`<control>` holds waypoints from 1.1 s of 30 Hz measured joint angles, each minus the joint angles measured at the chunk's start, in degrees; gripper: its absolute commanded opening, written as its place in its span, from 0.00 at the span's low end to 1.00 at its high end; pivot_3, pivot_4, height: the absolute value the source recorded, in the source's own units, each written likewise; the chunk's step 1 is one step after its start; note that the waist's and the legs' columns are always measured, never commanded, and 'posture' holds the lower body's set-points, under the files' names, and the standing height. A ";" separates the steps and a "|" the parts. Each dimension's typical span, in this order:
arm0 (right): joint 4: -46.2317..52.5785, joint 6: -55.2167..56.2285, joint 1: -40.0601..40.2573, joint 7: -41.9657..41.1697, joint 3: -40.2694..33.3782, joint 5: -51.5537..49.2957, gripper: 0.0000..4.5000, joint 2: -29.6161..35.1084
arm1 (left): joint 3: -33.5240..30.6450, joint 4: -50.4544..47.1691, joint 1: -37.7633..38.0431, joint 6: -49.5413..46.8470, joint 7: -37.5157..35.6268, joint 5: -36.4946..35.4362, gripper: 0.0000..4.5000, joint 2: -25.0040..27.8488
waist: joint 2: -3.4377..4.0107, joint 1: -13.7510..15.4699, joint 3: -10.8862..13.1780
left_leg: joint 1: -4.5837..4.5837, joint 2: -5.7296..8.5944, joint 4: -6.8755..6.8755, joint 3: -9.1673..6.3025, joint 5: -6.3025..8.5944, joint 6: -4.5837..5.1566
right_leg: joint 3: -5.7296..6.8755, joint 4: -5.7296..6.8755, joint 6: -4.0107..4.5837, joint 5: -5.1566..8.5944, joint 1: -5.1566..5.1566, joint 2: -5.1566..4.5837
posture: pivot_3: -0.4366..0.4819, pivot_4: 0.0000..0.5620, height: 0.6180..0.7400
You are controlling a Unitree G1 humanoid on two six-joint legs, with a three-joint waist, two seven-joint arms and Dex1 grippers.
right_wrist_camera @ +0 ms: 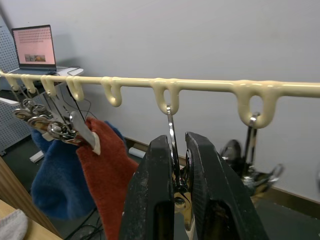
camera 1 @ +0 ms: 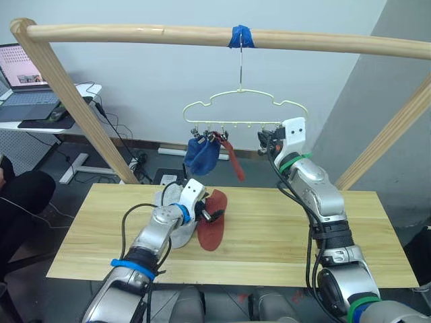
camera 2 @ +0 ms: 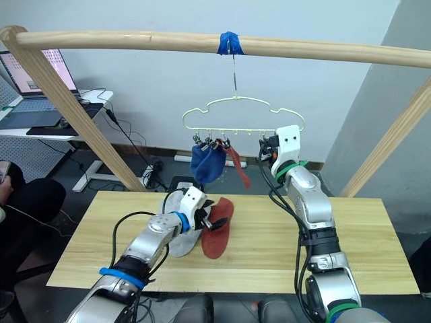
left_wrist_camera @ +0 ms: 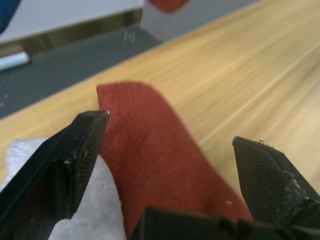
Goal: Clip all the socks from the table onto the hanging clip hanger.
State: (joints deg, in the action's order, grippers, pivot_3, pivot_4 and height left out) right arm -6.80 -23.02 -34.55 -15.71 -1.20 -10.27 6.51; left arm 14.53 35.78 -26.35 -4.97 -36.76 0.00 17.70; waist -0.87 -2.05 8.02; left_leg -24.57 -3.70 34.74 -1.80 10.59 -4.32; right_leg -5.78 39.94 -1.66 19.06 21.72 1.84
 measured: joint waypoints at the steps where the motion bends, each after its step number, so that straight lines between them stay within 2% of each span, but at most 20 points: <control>1: 0.94 -0.43 0.37 0.29 -0.06 0.00 0.02 0.17 | 0.71 3.53 -1.52 1.65 0.35 1.35 1.00 -0.51 | 0.00 0.02 0.00 | -0.07 0.00 0.00 -0.02 0.00 0.00 | 0.03 0.00 0.00 0.00 0.05 0.00 | 0.43 0.27 1.00; 3: 2.31 -1.27 0.87 0.83 -0.07 -0.02 0.02 0.25 | 1.00 8.03 -3.04 3.11 1.11 2.89 1.00 -1.25 | 0.00 -0.05 0.00 | -0.12 0.01 0.01 -0.02 0.00 0.00 | 0.04 0.00 0.00 0.00 0.08 0.00 | 0.42 0.27 1.00; 4: 3.17 -1.65 1.36 1.04 -0.11 -0.02 0.02 0.35 | 1.01 10.63 -3.88 3.60 1.15 3.51 0.91 -1.70 | 0.00 -0.07 0.00 | -0.13 0.01 0.01 -0.01 0.00 0.00 | 0.04 -0.02 0.00 0.00 0.08 0.00 | 0.42 0.27 1.00; 9: 5.77 -3.29 2.37 1.72 -0.41 -0.08 0.02 0.67 | 0.60 16.53 -6.47 5.82 0.23 3.89 0.60 -2.59 | 0.00 -0.38 0.00 | -0.14 0.02 0.05 -0.02 0.00 0.00 | 0.06 0.00 -0.01 0.00 0.06 0.00 | 0.42 0.27 1.00; 14: 6.47 -3.98 2.59 2.05 -0.75 -0.13 0.02 0.77 | 0.40 17.89 -6.75 7.84 -1.56 4.73 0.28 -3.58 | -0.01 -0.45 0.00 | -0.14 0.02 0.09 -0.02 0.00 0.00 | 0.06 0.00 -0.06 0.02 0.05 0.00 | 0.43 0.27 1.00; 15: 6.47 -3.99 2.59 2.05 -0.79 -0.13 0.02 0.77 | 0.42 17.91 -6.75 7.90 -1.60 4.76 0.18 -3.61 | -0.01 -0.45 0.00 | -0.14 0.02 0.08 -0.03 0.00 0.00 | 0.06 0.00 -0.05 0.02 0.05 0.00 | 0.44 0.27 1.00; 16: 6.47 -4.00 2.59 2.05 -0.84 -0.14 0.02 0.77 | 0.42 17.92 -6.75 7.95 -1.65 4.80 0.18 -3.63 | -0.01 -0.45 0.00 | -0.14 0.02 0.08 -0.03 0.00 0.00 | 0.07 0.00 -0.05 0.02 0.05 0.00 | 0.45 0.26 1.00; 17: 6.47 -4.02 2.58 1.81 -0.83 -0.34 0.02 0.80 | 0.38 16.13 -5.57 8.90 -2.92 4.86 0.14 -3.19 | -0.01 -0.50 0.00 | -0.14 0.02 0.07 -0.03 0.00 0.00 | 0.06 -0.01 -0.03 0.00 0.05 0.00 | 0.45 0.26 1.00; 26: 5.89 -4.03 2.13 -0.39 -1.47 -2.09 0.02 2.77 | -1.46 2.07 2.59 8.69 -8.75 3.26 0.14 1.20 | -0.01 -0.41 0.01 | -0.14 0.01 0.06 -0.06 0.00 0.00 | 0.08 0.02 -0.01 -0.01 0.06 -0.01 | 0.48 0.23 1.00; 33: 5.77 -4.30 2.06 -0.54 -1.51 -2.50 0.02 2.64 | -1.47 -8.45 8.63 3.86 -12.18 2.09 0.14 4.56 | 0.00 -0.26 0.01 | -0.14 -0.01 0.05 -0.10 0.00 0.00 | 0.12 0.04 0.00 -0.01 0.07 0.00 | 0.50 0.21 1.00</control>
State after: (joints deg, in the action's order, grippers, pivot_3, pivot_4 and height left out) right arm -1.04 -27.32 -32.49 -16.26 -2.71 -12.77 9.15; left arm 13.06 27.33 -17.72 -1.12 -48.94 2.08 22.26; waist -0.88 -2.32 8.02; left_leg -24.71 -3.71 34.79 -1.90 10.58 -4.32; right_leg -5.66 39.98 -1.66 19.05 21.79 1.84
